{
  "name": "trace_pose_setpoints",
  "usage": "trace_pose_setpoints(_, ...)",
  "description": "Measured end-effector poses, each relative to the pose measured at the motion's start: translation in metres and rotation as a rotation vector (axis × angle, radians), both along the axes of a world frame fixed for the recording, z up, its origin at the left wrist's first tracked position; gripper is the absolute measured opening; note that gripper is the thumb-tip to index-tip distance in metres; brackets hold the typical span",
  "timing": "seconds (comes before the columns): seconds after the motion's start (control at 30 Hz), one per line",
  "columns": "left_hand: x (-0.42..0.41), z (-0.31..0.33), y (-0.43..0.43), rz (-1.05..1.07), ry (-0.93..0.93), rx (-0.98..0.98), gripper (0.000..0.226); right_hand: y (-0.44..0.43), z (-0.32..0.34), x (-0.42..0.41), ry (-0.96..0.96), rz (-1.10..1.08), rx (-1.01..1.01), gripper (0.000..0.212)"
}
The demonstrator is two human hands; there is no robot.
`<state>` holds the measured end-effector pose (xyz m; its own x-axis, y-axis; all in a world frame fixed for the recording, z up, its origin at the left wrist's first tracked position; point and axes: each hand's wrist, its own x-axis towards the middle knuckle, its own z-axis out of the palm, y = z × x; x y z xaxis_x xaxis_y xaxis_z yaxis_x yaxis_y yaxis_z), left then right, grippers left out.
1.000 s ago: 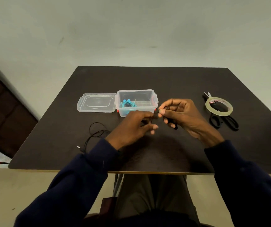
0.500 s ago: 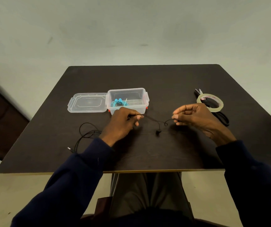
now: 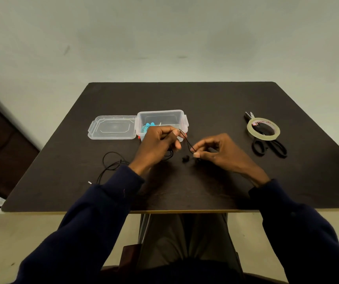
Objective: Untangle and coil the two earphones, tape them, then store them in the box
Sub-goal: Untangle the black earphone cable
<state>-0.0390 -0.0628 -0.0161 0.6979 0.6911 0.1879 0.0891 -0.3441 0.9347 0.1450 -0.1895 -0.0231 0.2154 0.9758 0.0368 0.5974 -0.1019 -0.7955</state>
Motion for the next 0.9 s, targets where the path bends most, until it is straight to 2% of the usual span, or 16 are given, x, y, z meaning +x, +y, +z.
trace_pose_setpoints(0.1, -0.002, 0.002, 0.002, 0.014, -0.08, -0.078, 0.02, 0.0, 0.005, 0.005, 0.02, -0.006, -0.001, 0.009)
trace_pose_setpoints(0.23, 0.0, 0.003, 0.003, -0.046, -0.063, -0.03, 0.021, 0.002, 0.009, 0.004, 0.061, 0.006, 0.072, 0.009)
trace_pose_setpoints(0.4, -0.007, 0.013, 0.012, -0.005, -0.143, -0.155, 0.024, -0.004, 0.014, 0.012, 0.448, -0.081, 0.14, 0.014)
trace_pose_setpoints(0.6, -0.009, 0.011, 0.016, 0.103, -0.116, -0.145, 0.026, -0.008, 0.014, 0.014, 0.527, -0.09, 0.129, 0.022)
trace_pose_setpoints(0.73, -0.01, 0.006, 0.018, 0.092, 0.028, -0.068, 0.018, -0.013, 0.009, 0.024, 0.579, -0.183, 0.117, 0.026)
trace_pose_setpoints(0.9, -0.011, 0.002, 0.014, 0.021, 0.096, 0.039, 0.008, -0.02, 0.007, 0.035, 0.477, -0.275, 0.128, 0.02)
